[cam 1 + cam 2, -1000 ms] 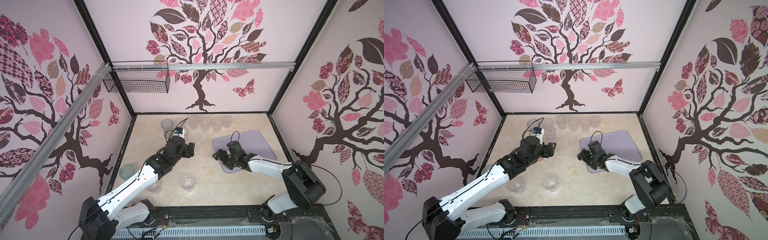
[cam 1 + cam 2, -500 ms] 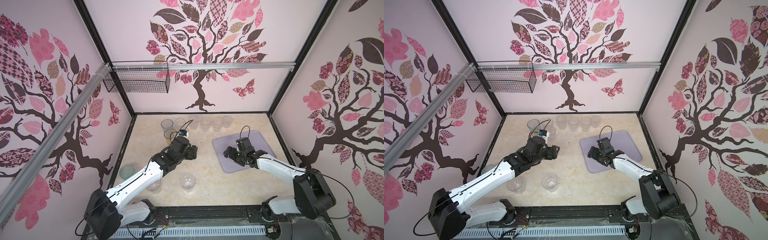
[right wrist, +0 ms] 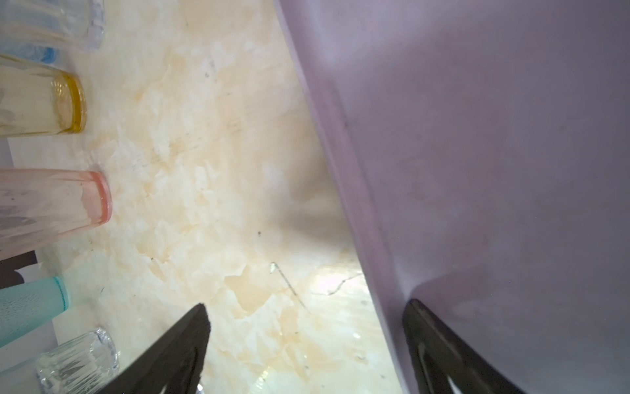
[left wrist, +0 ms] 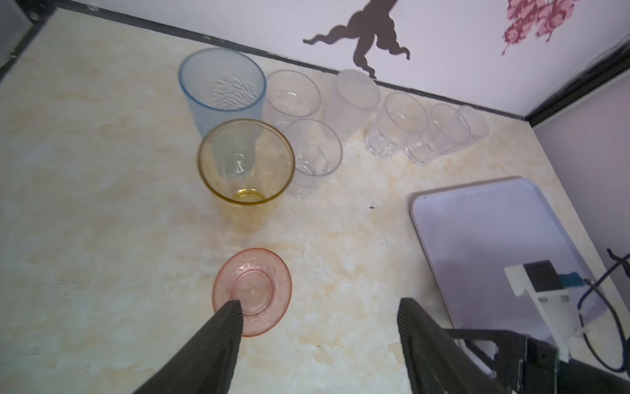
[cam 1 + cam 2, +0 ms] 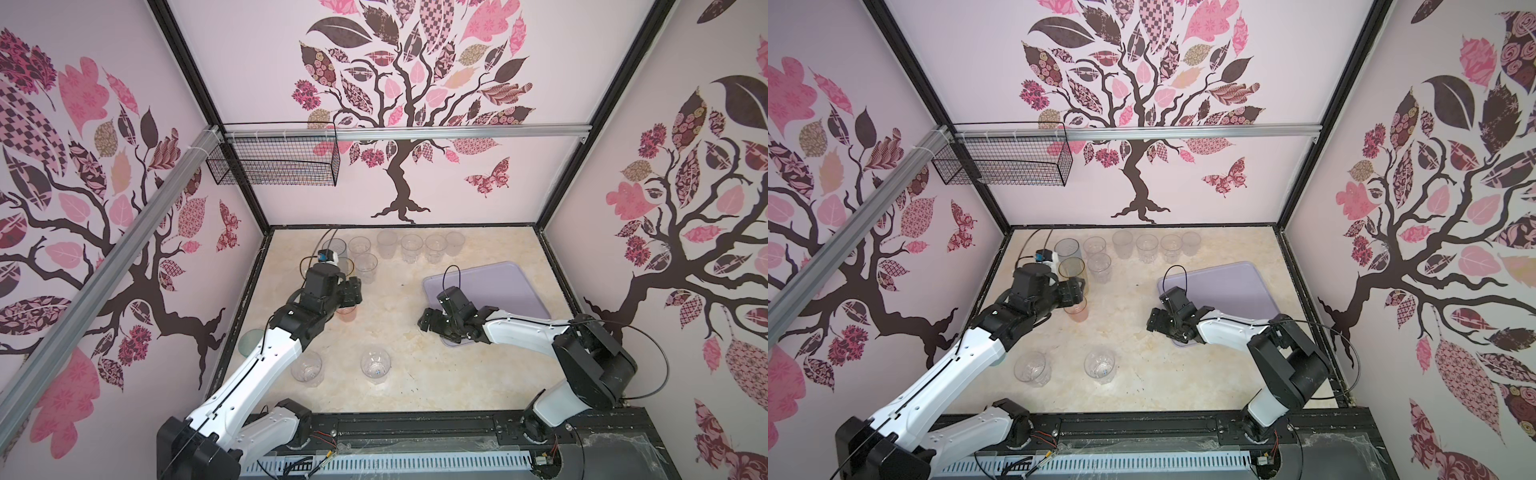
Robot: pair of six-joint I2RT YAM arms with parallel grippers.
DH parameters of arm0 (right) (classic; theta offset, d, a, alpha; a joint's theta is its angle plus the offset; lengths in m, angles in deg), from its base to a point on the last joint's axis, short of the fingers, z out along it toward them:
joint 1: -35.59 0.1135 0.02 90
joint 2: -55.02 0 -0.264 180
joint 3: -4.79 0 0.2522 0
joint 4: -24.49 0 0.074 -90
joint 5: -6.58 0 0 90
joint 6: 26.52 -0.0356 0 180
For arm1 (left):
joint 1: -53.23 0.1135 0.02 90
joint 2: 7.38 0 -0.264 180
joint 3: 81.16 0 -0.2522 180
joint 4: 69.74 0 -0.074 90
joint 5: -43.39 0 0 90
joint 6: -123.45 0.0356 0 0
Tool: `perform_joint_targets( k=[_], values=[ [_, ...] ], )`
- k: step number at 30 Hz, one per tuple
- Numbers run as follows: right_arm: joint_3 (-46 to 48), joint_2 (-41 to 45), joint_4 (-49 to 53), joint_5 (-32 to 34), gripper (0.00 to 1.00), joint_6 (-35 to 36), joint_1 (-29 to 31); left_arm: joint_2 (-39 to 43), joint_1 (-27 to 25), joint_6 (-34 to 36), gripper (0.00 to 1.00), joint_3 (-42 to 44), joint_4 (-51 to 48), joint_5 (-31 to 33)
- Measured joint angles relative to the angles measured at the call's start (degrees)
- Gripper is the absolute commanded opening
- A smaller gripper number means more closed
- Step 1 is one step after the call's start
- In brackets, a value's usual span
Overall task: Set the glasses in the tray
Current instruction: 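Reach the left gripper toward the yellow glass while the right gripper moves over the tray, then lower the left gripper and grasp the yellow glass rim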
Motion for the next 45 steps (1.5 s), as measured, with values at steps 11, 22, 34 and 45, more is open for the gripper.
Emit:
perform_joint_targets(
  k=[11, 22, 34, 45],
  values=[
    [-8.5, -1.0, 6.1, 0.7, 0.93, 3.2, -3.0, 1.3, 2.3, 1.9, 0.79, -0.1, -5.0, 0.5],
    [-2.5, 9.2, 11.4, 5.3, 0.86, 4.6, 1.6, -12.0, 16.4, 4.5, 0.59, -16.8, -14.8, -9.7],
    [1.1, 16.3, 14.7, 7.4, 0.79, 8.3, 3.9, -30.5, 21.5, 9.6, 0.58, -26.7, -20.4, -14.2],
    [1.7, 18.7, 16.0, 8.3, 0.82, 10.7, 3.9, -43.3, 19.4, 10.6, 0.43, -34.6, -20.3, -14.4]
  ],
)
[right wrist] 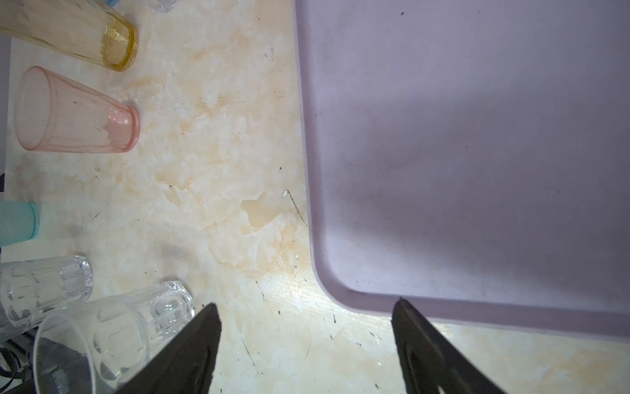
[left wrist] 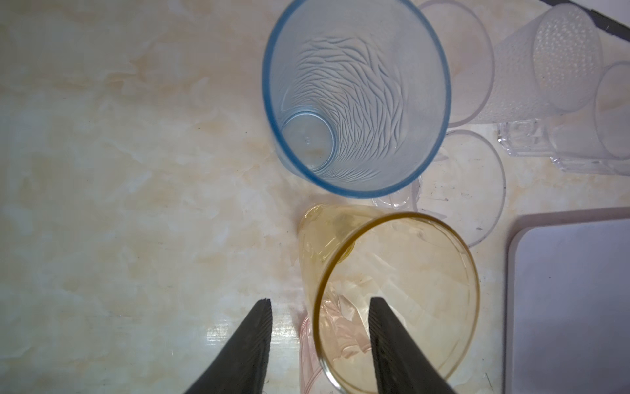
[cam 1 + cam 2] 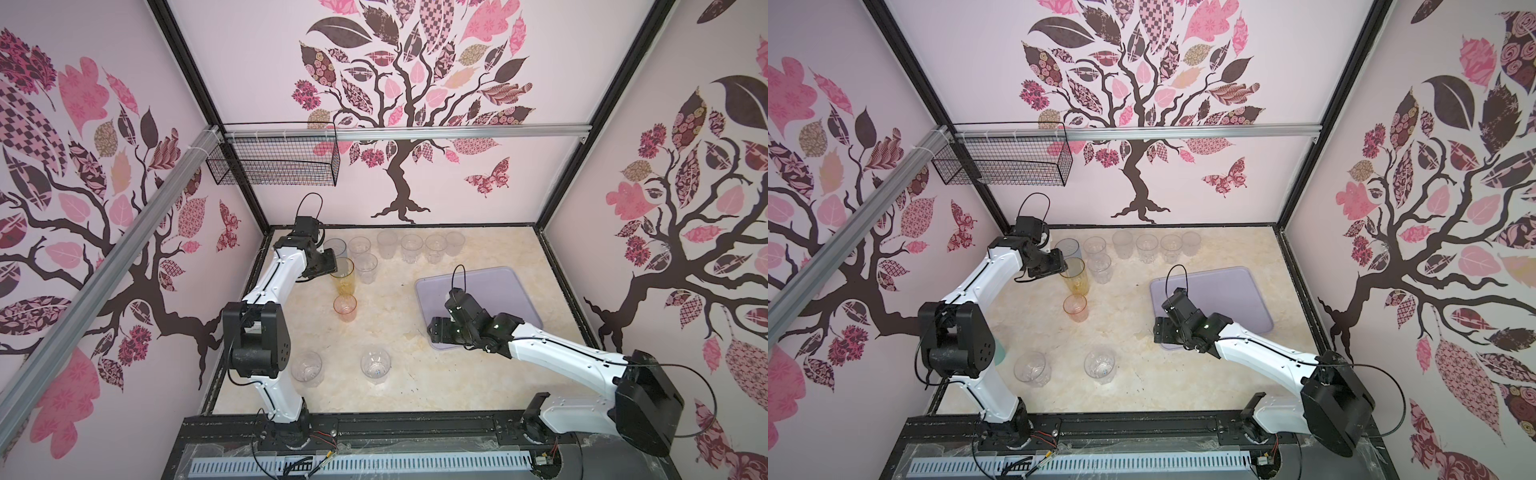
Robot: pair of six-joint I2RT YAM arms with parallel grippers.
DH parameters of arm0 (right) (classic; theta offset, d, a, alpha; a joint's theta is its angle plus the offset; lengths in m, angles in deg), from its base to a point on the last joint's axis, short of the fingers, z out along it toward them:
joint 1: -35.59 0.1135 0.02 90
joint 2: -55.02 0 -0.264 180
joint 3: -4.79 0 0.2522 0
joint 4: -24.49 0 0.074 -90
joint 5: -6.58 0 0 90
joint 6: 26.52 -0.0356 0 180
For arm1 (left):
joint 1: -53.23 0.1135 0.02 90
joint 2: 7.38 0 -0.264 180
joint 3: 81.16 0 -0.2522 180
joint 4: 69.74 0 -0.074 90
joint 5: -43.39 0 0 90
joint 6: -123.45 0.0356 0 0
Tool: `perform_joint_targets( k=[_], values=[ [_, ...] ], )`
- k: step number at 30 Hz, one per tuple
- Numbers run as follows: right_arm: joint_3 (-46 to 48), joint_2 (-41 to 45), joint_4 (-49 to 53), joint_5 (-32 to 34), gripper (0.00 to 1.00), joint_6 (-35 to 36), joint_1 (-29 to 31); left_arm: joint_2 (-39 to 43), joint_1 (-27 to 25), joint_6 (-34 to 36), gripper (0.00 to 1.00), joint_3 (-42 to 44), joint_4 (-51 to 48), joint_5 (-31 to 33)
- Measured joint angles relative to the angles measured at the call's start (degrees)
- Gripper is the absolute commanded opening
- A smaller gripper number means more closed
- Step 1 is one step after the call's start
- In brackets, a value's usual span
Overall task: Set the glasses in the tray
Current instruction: 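Lower the left gripper and grasp the yellow glass rim, then carry the yellow glass with the left gripper onto the tray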
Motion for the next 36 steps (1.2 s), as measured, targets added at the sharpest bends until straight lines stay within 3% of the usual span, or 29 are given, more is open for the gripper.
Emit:
perform_joint_targets(
  k=[7, 14, 19, 27, 31, 36],
  values=[
    [1.5, 0.0, 0.0, 0.1, 0.83, 0.5, 0.0, -1.9, -2.9, 1.4, 0.14, -0.9, 1.2, 6.2],
    [1.7, 0.0, 0.1, 0.2, 0.84, 0.8, 0.0, -1.8, -4.3, 2.8, 0.01, -1.0, 0.9, 9.7],
    [1.7, 0.0, 0.2, 0.4, 0.84, 0.8, 0.0, 0.8, -4.2, 2.9, 0.0, -1.8, -1.8, 9.0],
    [1.6, 0.0, 0.1, 0.5, 0.85, 0.0, 0.0, 13.0, -6.9, 2.6, 0.0, -14.3, -6.7, 8.5],
    [2.2, 1.7, -0.5, 0.7, 0.86, -1.4, -1.8, 16.0, -12.9, 1.5, 0.0, -24.9, -8.5, 8.6],
    [4.2, 8.7, -1.4, -2.2, 0.87, -2.9, -11.8, 11.1, -24.3, -0.3, 0.0, -29.0, -7.7, 8.4]
  ],
)
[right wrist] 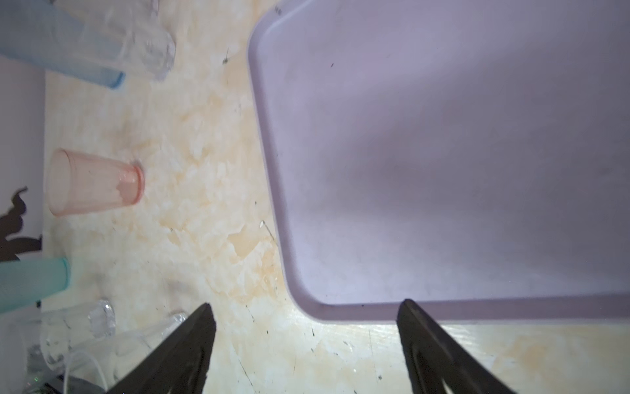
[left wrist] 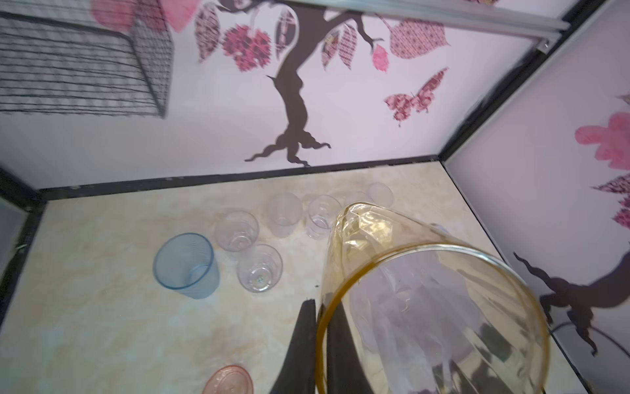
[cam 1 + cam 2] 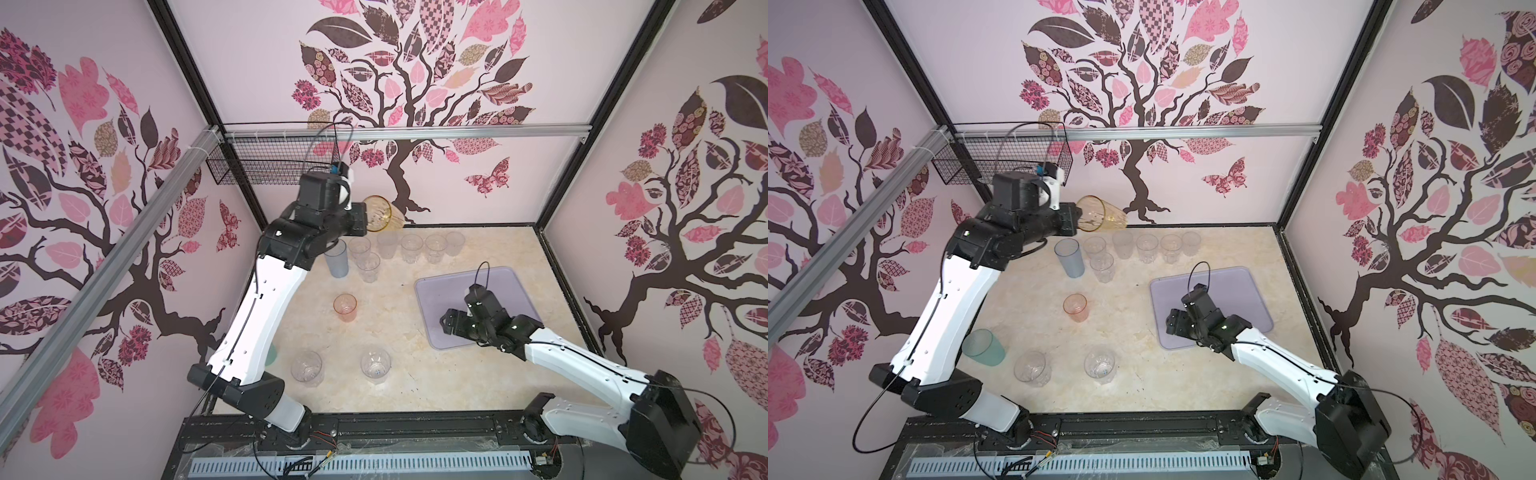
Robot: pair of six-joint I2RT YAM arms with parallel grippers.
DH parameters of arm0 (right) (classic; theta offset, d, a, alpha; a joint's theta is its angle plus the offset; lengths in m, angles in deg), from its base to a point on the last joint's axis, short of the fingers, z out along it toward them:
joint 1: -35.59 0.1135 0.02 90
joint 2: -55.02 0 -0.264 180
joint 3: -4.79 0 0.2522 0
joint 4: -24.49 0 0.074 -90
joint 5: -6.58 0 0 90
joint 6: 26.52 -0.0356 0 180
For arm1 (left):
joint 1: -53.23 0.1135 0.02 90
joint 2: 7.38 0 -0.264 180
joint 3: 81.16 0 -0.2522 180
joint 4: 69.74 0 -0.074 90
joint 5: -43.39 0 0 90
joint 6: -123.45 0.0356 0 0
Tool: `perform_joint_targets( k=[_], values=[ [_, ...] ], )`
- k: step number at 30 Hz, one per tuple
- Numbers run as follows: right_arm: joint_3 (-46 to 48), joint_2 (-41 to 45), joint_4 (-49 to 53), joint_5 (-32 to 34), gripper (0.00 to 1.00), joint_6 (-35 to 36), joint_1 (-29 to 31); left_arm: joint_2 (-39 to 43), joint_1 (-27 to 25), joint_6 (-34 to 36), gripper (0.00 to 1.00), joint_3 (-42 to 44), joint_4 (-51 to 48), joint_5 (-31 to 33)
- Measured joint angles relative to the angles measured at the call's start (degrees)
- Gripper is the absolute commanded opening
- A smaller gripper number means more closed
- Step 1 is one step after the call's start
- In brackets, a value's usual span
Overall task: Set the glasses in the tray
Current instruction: 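Carry the yellow glass with the left gripper onto the tray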
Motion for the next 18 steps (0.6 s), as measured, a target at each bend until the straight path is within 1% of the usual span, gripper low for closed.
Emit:
perform_joint_targets(
  k=[3, 6, 8, 11, 15, 18],
  values=[
    [0.3, 3.5, 0.6, 0.0, 0.88, -0.1, -4.8, -7.6, -5.6, -0.8, 0.0, 0.0, 0.3, 0.3],
    [0.3, 5.5, 1.6, 0.0, 0.88, -0.1, -5.7, -16.5, -9.3, -0.9, 0.0, 0.0, 0.1, 0.6],
    [0.4, 5.6, 2.1, -0.1, 0.89, -0.1, -5.7, -21.6, -10.8, -0.8, 0.0, 0.0, -0.2, 1.0],
    [1.8, 5.6, 2.5, -0.1, 0.89, -0.1, -5.7, -27.2, -11.8, -0.3, 0.0, 0.0, -1.1, 2.0],
    [4.3, 5.2, 3.5, -0.4, 0.89, 0.0, -5.7, -30.4, -11.3, 0.2, 0.0, -0.3, -1.2, 3.4],
    [4.4, 4.3, 3.9, -0.5, 0.89, 0.4, -5.7, -33.1, -10.7, 0.4, 0.0, -4.0, -2.2, 3.4]
  ],
)
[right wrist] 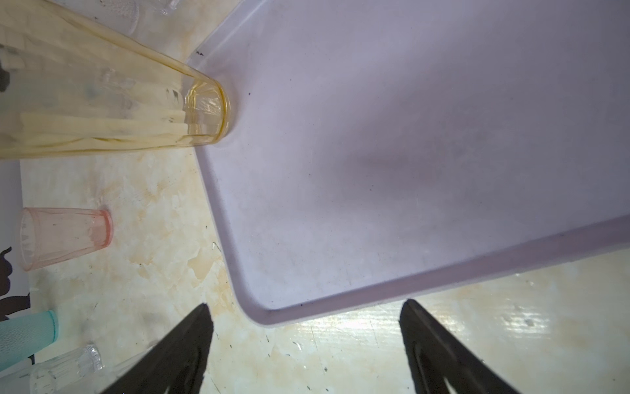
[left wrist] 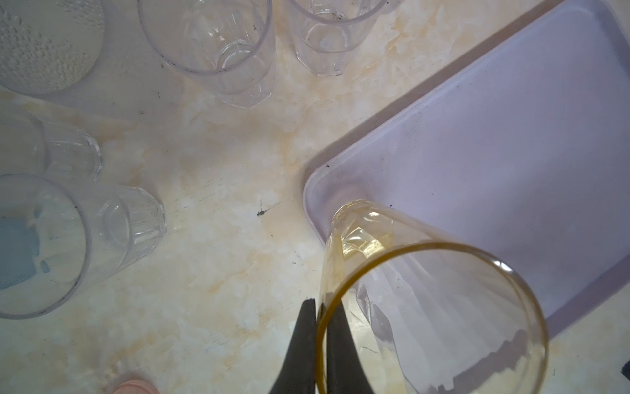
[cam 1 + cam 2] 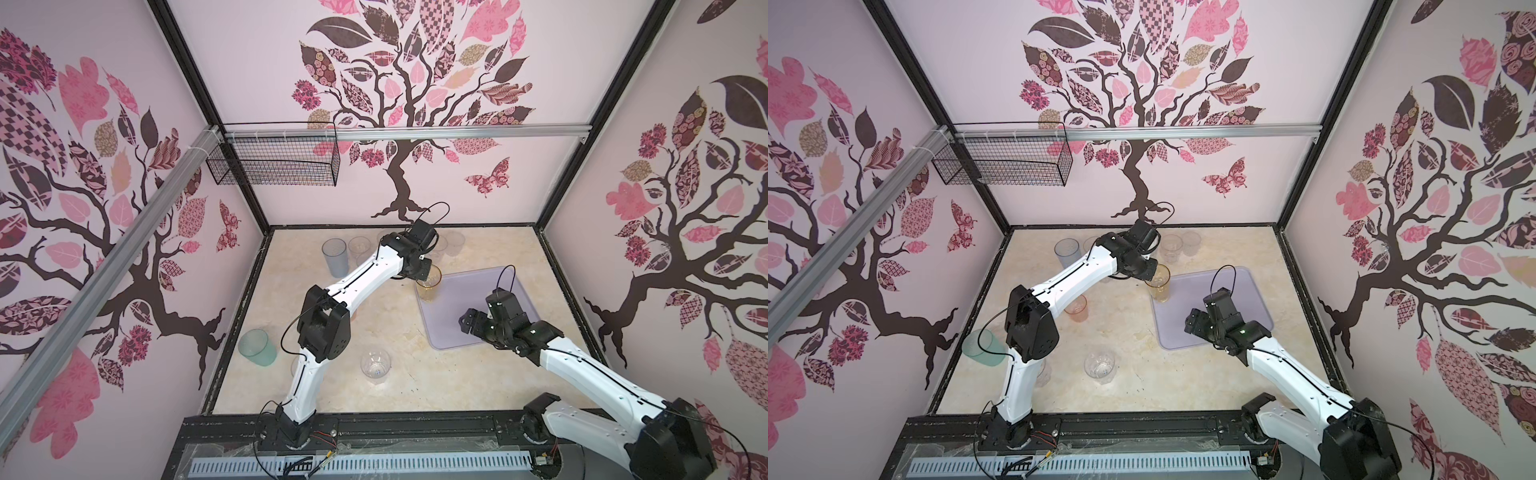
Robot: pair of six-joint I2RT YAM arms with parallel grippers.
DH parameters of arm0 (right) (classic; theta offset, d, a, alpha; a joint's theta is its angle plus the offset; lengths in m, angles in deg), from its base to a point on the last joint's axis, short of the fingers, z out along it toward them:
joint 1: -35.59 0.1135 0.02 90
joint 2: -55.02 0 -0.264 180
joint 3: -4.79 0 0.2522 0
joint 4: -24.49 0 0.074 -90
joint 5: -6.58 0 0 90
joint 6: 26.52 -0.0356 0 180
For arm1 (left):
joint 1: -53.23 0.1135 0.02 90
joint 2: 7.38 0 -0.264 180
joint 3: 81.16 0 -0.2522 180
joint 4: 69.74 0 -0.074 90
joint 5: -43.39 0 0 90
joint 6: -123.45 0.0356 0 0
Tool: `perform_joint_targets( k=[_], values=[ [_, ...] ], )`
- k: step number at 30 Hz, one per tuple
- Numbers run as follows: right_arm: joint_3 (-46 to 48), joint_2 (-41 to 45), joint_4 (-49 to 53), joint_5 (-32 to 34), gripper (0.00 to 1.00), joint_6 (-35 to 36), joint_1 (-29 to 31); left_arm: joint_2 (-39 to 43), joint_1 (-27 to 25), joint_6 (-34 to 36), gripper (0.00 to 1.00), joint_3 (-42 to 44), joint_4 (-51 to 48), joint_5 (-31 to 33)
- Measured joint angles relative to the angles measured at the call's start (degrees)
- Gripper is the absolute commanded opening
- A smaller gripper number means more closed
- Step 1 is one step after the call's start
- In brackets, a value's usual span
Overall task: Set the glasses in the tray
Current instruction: 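Carry the yellow glass with the left gripper onto the tray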
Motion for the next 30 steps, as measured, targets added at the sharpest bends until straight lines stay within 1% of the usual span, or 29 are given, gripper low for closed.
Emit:
perform_joint_targets(
  k=[5, 10, 16, 21, 25, 30],
  values=[
    [0.0, -0.8, 0.2, 0.0, 0.88, 0.4, 0.0, -4.9, 1.3, 0.1, 0.0, -6.8, -1.8, 0.0],
    [1.6, -0.8, -1.2, -0.2, 0.88, -0.1, 0.0, -6.2, 2.1, 0.0, 0.0, -8.8, -3.7, 0.2],
    [2.3, -2.5, -1.7, -0.6, 0.88, -0.4, 0.0, -6.2, 0.9, 0.0, 0.09, -9.0, -4.7, 2.0],
    [2.3, -5.6, -2.1, -1.3, 0.87, 0.3, 0.0, -6.2, 0.6, -0.1, 0.18, -9.0, -5.0, 2.6],
    [2.3, -8.1, -1.8, -2.1, 0.87, 0.9, 0.3, -6.2, 0.6, -0.2, 0.2, -9.0, -4.9, 2.6],
    [1.9, -8.5, -0.8, -1.8, 0.87, 1.1, 2.2, -6.2, 0.6, -0.3, 0.24, -10.0, -5.0, 2.5]
  ],
)
